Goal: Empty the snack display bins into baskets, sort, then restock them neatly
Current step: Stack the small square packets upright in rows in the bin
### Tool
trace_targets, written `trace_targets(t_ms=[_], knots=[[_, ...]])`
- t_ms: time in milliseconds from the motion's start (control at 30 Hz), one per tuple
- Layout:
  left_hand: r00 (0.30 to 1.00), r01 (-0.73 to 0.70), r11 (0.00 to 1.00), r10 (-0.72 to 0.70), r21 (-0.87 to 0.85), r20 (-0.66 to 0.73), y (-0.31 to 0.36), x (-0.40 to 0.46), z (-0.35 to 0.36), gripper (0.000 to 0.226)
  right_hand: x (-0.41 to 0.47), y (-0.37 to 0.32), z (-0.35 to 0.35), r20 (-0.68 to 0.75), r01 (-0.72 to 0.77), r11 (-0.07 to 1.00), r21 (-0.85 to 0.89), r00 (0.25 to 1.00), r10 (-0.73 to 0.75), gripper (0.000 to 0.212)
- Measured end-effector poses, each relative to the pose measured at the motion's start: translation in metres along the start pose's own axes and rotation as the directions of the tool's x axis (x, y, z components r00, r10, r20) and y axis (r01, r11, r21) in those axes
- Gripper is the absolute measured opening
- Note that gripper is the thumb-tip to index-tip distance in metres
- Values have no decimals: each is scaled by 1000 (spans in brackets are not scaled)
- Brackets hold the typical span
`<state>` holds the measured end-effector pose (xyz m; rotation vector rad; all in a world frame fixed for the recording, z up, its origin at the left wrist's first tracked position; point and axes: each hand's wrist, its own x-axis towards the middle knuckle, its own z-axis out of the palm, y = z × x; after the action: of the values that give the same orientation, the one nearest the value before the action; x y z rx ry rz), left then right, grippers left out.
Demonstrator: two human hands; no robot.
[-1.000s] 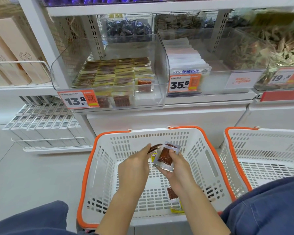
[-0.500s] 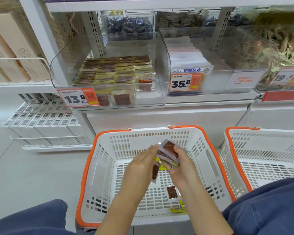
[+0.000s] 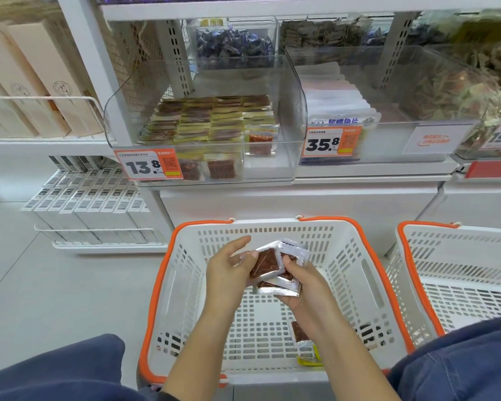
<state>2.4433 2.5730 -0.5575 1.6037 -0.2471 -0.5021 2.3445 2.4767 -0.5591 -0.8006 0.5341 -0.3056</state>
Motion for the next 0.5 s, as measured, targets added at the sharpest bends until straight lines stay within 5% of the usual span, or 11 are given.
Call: trace_targets(t_ms=[133,267,500], knots=[[926,203,979,-198,17,320,2,5,-13,33,-1,-1,-7,-22,-45,996,-79,999,43,37],[929,203,976,-219,85,299,1,5,-17,30,2,4,-7,-146,-144,987,71,977,153,27],[872,267,949,-311,166,379,5,0,-16,36,3,6,-6,-205,-63,995,73,976,77,22]])
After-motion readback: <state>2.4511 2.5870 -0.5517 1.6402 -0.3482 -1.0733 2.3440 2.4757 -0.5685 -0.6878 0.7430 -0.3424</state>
